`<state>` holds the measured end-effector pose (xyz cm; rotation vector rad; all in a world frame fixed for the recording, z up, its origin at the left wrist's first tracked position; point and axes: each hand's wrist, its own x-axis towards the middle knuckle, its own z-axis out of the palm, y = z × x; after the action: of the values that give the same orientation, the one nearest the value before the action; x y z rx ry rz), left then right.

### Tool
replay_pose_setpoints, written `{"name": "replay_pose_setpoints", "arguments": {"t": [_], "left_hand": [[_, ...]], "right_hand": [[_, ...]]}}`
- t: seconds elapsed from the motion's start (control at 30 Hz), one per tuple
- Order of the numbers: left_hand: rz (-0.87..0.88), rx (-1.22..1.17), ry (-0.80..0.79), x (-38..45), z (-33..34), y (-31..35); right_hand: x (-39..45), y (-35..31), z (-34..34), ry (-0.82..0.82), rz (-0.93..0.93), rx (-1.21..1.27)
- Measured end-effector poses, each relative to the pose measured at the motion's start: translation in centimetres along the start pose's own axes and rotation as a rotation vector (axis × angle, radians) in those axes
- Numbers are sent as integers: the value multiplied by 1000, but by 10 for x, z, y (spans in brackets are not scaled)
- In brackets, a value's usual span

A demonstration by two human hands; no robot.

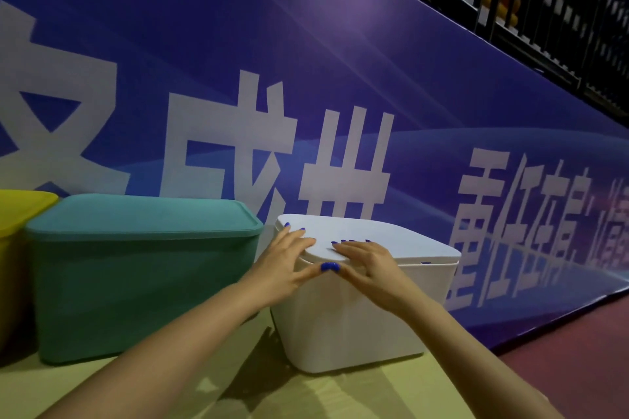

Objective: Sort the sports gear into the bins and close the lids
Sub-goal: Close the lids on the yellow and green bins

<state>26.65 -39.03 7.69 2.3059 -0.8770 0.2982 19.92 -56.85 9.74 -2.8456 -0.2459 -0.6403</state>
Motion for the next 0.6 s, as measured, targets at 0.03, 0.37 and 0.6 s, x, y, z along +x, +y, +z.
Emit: {"name": "replay_pose_setpoints", "arguments": {"t": [0.03,0.37,0.6], "left_hand": [[-16,-53,21,-1,1,-2],[-48,-108,-31,-10,3,-14],[-83,-306,-34,-11,6,-14]], "right_hand": [[2,-3,1,-15,11,62],[1,-1,10,189,81,215],[14,96,-27,299,570,-104]]}}
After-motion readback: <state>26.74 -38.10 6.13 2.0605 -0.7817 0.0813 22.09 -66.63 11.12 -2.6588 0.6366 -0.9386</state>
